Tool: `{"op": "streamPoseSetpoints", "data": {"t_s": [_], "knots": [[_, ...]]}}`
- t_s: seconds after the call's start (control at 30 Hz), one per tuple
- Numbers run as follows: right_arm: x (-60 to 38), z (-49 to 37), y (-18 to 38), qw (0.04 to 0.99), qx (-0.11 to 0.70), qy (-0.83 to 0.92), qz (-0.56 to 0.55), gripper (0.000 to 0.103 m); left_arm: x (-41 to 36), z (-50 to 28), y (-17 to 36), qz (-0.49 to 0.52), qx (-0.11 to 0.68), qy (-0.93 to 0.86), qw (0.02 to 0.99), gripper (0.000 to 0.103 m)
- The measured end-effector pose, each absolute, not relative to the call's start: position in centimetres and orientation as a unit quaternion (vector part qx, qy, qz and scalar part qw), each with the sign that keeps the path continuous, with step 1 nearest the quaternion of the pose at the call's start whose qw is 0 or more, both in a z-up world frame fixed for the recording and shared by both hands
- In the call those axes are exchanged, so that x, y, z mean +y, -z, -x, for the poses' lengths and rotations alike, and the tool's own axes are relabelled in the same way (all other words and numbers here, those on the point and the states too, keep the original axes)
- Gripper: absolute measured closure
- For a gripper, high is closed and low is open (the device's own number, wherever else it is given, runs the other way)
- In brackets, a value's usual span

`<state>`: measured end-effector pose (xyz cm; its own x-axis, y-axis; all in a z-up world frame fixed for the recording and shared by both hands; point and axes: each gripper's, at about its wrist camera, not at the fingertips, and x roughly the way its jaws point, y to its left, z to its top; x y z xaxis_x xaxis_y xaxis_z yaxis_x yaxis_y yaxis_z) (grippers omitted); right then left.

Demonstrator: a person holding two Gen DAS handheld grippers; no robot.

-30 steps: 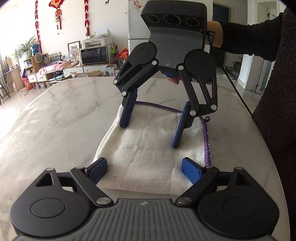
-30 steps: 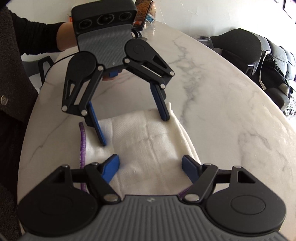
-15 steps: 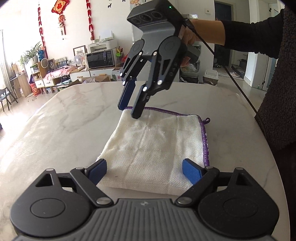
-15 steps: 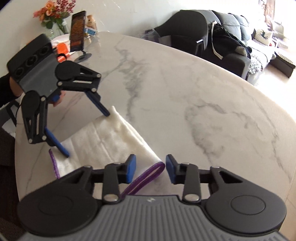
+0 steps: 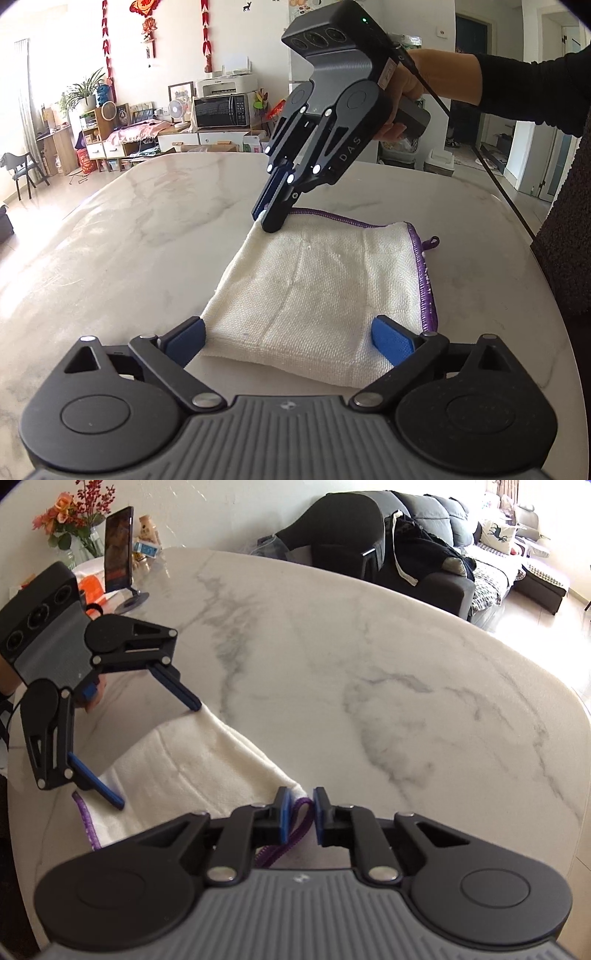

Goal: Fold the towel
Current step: 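Press the folded towel square flat with both tools, then lift both tools away from the folded towel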

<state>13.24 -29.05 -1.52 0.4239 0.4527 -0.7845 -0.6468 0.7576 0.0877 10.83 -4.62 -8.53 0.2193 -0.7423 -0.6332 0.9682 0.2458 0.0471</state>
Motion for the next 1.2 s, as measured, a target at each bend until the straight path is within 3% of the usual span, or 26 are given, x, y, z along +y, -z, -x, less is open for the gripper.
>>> {"op": "streamPoseSetpoints", "data": {"t_s": [0.1,0.3,0.63,0.87,1.0,1.2], "knots": [[-28.7,-12.1,0.2,0.847,0.395,-0.335,0.121,0.066,-3.5,-9.8,7.5,-0.219,0.242,0.570,0.754,0.005],[-25.0,-7.9,-1.1,0.821,0.359,-0.410,0.169,0.052,-3.3,-7.2,6.3,-0.224,0.217,0.613,0.726,0.005],[-25.5,-4.1,1.6,0.814,0.380,-0.397,0.185,0.049,-3.5,-5.8,9.2,-0.227,0.236,0.600,0.730,0.005],[-26.1,-2.2,-0.4,0.860,0.370,-0.310,0.166,0.022,-3.3,-5.4,7.2,-0.212,0.262,0.524,0.782,0.005],[-27.0,-1.6,-0.6,0.861,0.403,-0.284,0.121,0.021,-2.1,-4.6,6.1,-0.170,0.297,0.490,0.802,0.005],[-26.3,-0.1,1.5,0.850,0.430,-0.258,0.157,0.023,-2.2,-2.7,6.0,-0.137,0.343,0.434,0.822,0.005]]}}
